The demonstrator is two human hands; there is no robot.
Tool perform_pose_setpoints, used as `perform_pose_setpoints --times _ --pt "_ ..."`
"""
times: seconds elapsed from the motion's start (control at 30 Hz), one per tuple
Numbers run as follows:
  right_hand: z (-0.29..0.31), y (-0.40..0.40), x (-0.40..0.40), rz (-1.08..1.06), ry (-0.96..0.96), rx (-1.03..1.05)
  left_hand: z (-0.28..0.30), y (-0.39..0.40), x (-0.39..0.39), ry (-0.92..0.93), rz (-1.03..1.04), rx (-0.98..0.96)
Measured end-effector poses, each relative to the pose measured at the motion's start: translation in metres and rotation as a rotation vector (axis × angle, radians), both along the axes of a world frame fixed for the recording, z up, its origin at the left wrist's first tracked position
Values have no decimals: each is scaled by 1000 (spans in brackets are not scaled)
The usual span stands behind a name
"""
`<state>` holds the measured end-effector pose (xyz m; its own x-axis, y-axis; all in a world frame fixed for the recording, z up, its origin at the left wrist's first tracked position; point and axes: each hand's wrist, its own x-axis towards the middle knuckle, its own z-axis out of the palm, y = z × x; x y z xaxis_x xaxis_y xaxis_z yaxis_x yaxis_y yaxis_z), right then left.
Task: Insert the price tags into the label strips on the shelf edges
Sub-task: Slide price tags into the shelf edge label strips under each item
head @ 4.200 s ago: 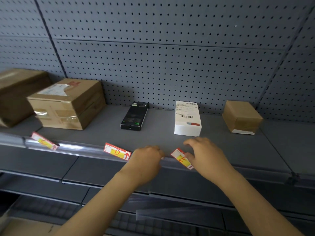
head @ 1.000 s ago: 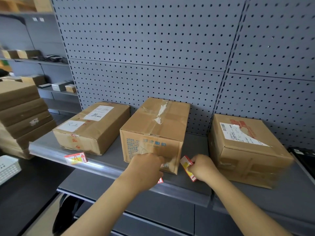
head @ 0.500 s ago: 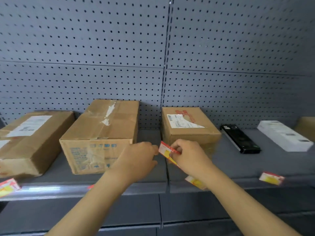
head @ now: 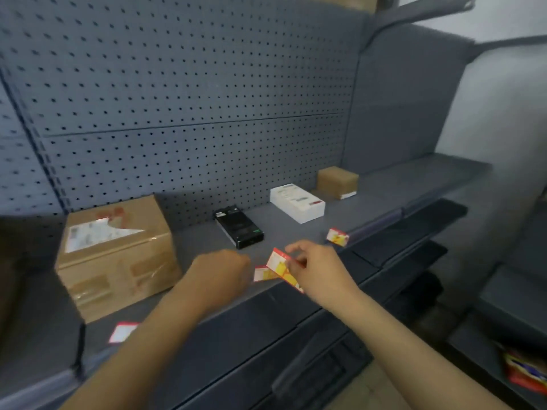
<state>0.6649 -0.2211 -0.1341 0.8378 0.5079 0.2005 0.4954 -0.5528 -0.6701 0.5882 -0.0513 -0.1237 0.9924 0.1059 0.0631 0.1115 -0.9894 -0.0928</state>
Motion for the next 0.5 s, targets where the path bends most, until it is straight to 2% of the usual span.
perform_pose_setpoints --times 0.23,0.5 --pt "-8 -117 69 -160 56 15 -2 -100 96 -9 -121 -31" --pt "-19 -161 163 -205 109 21 -16 -148 202 11 -157 -53"
